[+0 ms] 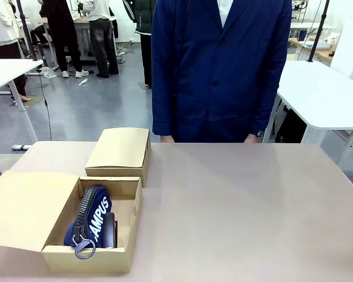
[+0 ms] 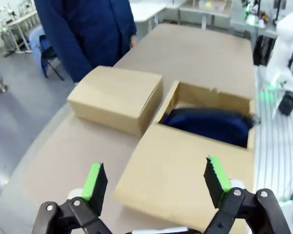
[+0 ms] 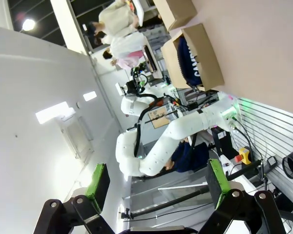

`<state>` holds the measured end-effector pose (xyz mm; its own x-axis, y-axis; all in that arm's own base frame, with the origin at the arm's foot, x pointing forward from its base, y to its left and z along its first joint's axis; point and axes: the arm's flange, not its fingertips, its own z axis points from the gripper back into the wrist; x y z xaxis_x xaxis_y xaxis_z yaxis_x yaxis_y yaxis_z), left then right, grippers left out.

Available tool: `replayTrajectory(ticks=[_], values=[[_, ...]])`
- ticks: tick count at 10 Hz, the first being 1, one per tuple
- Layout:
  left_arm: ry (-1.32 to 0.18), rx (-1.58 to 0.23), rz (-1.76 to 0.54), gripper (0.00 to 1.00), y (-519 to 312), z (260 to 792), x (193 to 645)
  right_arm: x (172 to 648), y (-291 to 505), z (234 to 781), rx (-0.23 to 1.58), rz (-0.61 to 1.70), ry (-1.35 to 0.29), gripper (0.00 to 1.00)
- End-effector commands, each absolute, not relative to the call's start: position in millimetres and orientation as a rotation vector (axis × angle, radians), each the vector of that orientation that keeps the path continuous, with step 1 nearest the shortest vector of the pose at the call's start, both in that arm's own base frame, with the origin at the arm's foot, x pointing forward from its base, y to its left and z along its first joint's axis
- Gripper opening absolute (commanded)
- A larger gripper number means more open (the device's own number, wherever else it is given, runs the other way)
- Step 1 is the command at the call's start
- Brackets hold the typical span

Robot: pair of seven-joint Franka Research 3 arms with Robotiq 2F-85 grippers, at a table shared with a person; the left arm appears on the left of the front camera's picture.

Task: Place items inside the box.
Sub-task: Close the lid of the Mailer Box closest to the robot.

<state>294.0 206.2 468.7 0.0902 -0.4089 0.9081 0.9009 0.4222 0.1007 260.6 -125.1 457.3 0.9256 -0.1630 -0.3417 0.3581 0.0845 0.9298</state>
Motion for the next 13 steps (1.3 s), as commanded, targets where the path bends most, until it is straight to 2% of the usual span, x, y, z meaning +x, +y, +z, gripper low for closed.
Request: replayTrajectory(ticks=[1, 5, 8, 10, 13], values=[[-1.02, -0.524, -1.037, 1.0, 249, 443, 320, 260, -124, 460, 1.435, -0.403, 0.153, 1.0], [-0.867, -0.458, -0.963, 1.0, 260, 373, 335, 260, -124, 460, 1.435, -0.403, 0.153, 1.0], [-0.763, -0.509, -0.966, 1.0, 247, 338, 334, 260, -124, 460, 1.435, -0.403, 0.153, 1.0], [-0.698, -0.579, -0.984, 1.0, 225, 312, 329, 260, -124, 460, 1.435, -0.403, 0.153, 1.0], [-0.672, -0.761, -1.038, 1.0, 191, 304, 317, 260, -124, 460, 1.435, -0.403, 0.153, 1.0]])
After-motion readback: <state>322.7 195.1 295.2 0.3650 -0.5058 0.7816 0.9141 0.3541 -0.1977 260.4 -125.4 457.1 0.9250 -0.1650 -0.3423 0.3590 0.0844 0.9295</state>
